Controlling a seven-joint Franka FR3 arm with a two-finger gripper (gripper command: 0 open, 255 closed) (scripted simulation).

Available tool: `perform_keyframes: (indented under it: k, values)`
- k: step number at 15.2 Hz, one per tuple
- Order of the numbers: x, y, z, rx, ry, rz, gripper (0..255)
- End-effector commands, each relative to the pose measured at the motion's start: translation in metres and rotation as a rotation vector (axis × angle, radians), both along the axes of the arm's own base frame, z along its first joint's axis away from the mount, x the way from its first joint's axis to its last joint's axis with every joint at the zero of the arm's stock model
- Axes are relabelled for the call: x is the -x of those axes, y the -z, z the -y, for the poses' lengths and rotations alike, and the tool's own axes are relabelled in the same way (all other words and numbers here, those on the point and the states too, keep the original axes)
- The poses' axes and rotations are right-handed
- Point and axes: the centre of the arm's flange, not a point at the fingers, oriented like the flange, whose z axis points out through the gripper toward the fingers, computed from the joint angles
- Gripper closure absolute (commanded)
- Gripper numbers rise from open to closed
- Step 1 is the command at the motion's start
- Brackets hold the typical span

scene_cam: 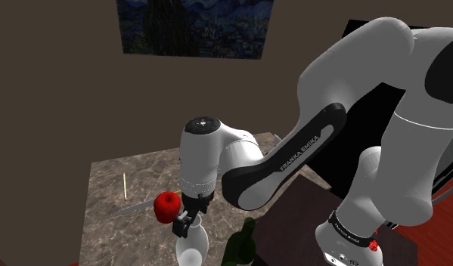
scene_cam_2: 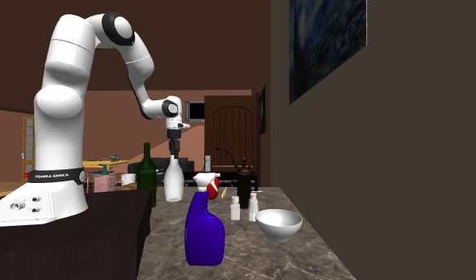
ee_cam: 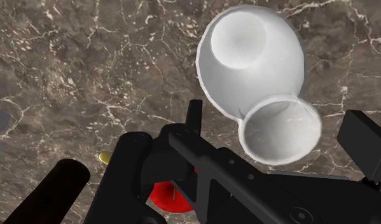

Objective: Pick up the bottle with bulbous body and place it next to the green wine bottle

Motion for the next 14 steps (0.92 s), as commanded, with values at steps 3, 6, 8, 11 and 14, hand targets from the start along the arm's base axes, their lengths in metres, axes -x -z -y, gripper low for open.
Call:
perform_keyframes:
  k: [3,6,8,11,14]
  values:
    - [0.0,-0.013,0.0,0.0,0.0,0.0,0]
    - [0.0,-0.05,0.0,0.0,0.0,0.0,0]
    - [0.0,-0.05,0.0,0.0,0.0,0.0,0]
    - [0.0,-0.05,0.0,0.0,0.0,0.0,0]
    - [0.0,-0.05,0.0,0.0,0.0,0.0,0]
